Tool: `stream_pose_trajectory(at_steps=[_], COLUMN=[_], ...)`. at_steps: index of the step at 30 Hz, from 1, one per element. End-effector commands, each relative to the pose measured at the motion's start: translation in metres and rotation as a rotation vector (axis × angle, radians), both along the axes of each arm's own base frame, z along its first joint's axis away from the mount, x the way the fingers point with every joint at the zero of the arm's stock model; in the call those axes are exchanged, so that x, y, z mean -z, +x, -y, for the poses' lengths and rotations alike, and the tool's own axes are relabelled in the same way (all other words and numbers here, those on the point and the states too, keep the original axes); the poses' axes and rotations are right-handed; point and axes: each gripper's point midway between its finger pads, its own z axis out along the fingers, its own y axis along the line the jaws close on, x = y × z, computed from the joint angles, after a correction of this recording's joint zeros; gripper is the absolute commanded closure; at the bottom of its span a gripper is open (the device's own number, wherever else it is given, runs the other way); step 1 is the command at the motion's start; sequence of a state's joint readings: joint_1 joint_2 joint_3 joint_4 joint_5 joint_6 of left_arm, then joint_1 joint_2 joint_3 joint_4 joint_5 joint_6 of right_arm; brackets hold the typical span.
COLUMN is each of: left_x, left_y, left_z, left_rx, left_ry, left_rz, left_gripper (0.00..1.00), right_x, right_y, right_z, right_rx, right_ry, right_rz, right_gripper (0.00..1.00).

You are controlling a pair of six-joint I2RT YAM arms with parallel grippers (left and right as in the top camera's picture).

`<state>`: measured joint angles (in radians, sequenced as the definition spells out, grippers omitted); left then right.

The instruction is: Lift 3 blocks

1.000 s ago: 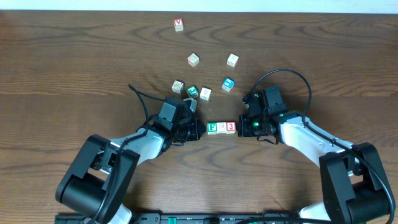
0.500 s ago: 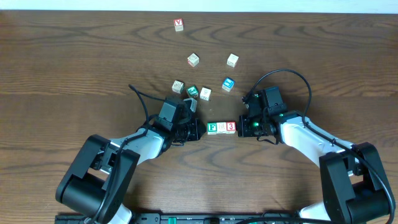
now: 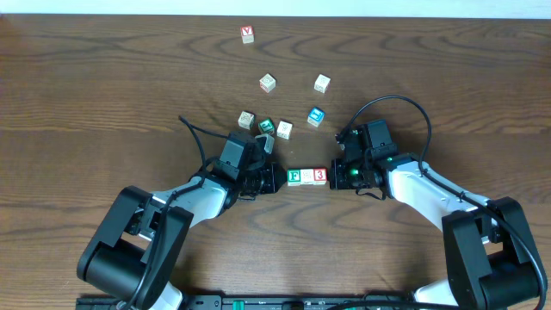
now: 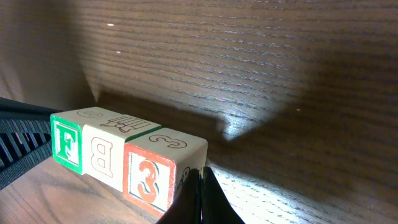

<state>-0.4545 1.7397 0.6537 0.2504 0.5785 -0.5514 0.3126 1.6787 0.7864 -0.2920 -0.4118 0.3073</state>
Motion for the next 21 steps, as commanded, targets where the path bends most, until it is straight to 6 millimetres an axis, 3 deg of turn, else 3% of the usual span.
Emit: stream_pose_trajectory(at_steps=[1,21], left_x=[-0.005,-0.013], left_y=[0.004,0.005], left_z=[0.006,0.013], left_rx=[0.007,0.027], left_ry=[-0.027,-0.074], left_rz=[-0.003,0.005], left_gripper=[0.93,0.92], right_x=[-0.004,-0.008], right_y=[0.004,-0.005], right_z=[-0.004,-0.024], right_rx=[0.004,-0.060], right_ry=[0.029,0.068], right_rz=[-0.007,-0.005], right_gripper=[0.99,0.99])
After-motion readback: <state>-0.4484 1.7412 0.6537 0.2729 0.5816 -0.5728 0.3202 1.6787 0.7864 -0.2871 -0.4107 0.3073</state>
